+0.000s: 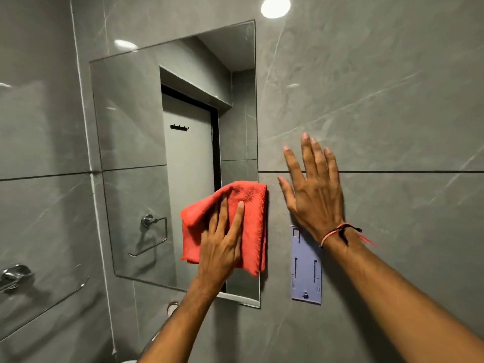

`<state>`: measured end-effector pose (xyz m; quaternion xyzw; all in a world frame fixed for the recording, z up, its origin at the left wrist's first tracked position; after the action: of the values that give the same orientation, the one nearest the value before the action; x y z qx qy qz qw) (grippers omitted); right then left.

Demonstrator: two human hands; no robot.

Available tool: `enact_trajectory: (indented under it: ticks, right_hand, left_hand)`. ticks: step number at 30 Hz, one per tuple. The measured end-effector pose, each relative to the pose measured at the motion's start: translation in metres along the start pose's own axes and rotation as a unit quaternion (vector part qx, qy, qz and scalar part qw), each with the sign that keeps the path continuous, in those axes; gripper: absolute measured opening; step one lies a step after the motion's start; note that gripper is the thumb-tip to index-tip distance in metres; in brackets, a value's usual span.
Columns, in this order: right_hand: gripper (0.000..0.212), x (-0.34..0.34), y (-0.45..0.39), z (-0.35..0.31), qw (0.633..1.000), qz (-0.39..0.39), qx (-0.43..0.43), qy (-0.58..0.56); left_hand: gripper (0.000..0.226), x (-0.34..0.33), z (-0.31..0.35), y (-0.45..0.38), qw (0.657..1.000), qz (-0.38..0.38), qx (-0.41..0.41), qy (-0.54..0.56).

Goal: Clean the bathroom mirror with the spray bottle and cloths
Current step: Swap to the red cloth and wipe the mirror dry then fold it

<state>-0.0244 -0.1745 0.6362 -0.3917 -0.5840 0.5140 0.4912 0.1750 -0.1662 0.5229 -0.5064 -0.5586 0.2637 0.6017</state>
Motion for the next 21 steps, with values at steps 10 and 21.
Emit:
enact_trajectory:
  ticks: [10, 21]
  right_hand:
    - [0.071, -0.016, -0.018, -0.025, 0.998, 0.040, -0.043, 0.001]
    - [0.064, -0.014, -0.061, -0.035, 0.995, 0.096, -0.035, 0.000]
  left_hand:
    - [0.063, -0.014, -0.008, -0.012, 0.999, 0.018, 0.031, -0.029]
    - [0.058, 0.020, -0.022, -0.108, 0.992, 0.107, -0.001, -0.070]
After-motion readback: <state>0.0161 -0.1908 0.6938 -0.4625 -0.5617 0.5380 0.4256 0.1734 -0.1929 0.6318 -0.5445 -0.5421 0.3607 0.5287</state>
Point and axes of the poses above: each hand's wrist, its own y-axis away from the middle knuckle, its own x-axis out of the back of the hand, z = x × y, the point moved 6 cm from there along -y, towards the middle knuckle, and after that the axes turned 11 degrees about -x, right-handed, at the moved point
